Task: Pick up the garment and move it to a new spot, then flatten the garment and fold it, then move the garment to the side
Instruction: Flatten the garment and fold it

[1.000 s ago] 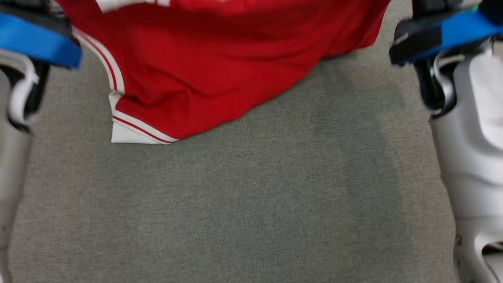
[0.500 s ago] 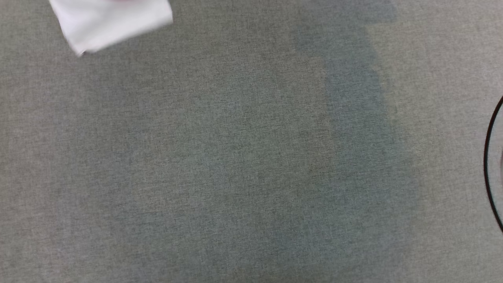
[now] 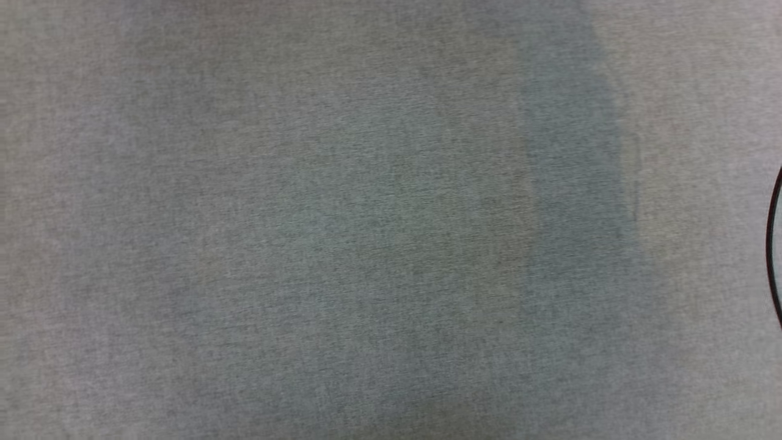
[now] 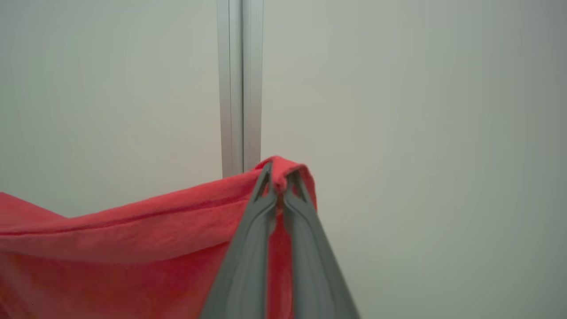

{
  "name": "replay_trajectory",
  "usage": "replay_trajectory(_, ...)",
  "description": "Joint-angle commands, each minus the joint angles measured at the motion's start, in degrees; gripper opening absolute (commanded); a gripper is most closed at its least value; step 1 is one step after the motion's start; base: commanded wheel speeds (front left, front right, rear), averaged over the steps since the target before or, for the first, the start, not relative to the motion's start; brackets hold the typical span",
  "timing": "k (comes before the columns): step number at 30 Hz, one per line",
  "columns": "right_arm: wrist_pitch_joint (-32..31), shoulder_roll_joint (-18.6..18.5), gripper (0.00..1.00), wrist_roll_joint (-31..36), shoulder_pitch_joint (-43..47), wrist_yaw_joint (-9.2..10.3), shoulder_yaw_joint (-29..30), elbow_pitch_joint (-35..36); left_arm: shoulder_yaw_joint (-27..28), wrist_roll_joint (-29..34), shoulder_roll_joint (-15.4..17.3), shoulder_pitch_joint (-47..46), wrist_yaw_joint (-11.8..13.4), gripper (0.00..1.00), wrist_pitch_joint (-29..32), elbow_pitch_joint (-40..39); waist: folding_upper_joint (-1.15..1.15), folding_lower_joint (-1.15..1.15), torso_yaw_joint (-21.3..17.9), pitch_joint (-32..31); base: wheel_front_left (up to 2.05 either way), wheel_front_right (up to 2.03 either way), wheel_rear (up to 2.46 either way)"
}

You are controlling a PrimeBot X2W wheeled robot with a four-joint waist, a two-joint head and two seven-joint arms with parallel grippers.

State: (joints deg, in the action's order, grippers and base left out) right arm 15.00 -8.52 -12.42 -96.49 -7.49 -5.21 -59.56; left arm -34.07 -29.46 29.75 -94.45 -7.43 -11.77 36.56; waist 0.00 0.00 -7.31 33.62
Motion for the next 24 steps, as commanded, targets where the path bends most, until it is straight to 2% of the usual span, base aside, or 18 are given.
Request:
replay_trajectory(1, 0.2, -0.1, 0.0, -0.5, 2.0, -0.01, -0.2, 0.5, 0.0, -0.4, 0.1, 1.8, -0.1, 0.0, -0.5, 0.3, 0.0, 0.0, 0.5, 0.3, 0.0, 0.0, 0.0)
replay_trajectory(4, 0.2, -0.1, 0.0, -1.4, 7.3, -0.01, -1.3, 3.7, 0.7, -1.7, 0.0, 6.4, -0.1, 0.0, -2.3, 0.8, 0.0, 0.0, 1.1, -0.1, 0.0, 0.0, 0.0)
replay_trajectory(8, 0.2, 0.9, 0.0, -3.5, 17.9, -0.01, -2.3, 9.5, 3.1, -3.4, 0.9, 17.7, 2.2, 0.0, -3.3, -2.1, 0.0, 0.0, 1.2, -2.4, 0.0, 0.0, 0.0)
replay_trajectory(12, 0.2, 0.7, 0.0, -5.1, 29.5, -0.01, -3.6, 16.8, 6.3, -4.3, 1.1, 30.9, 4.8, 0.0, -3.4, -9.1, 0.0, 0.0, 1.9, -4.9, 0.0, 0.0, 0.0)
replay_trajectory(18, 0.2, -0.2, 0.0, -6.9, 46.0, -0.01, -3.3, 25.2, 11.0, -3.9, -1.6, 50.4, 9.1, 0.0, -3.5, -20.4, 0.0, 0.0, 3.6, -8.8, 0.0, 0.0, 0.0)
replay_trajectory(21, 0.1, 0.7, 0.0, -7.8, 53.5, -0.01, -3.1, 27.8, 13.9, -3.7, -3.2, 59.7, 11.0, 0.0, -3.5, -24.8, 0.0, 0.0, 3.7, -10.9, 0.0, 0.0, 0.0)
replay_trajectory(24, 0.1, 1.1, 0.0, -8.7, 60.3, -0.01, -3.2, 29.2, 15.0, -2.5, -4.8, 68.8, 11.9, 0.0, -3.5, -27.7, 0.0, 0.0, 3.4, -13.4, 0.0, 0.0, 0.0)
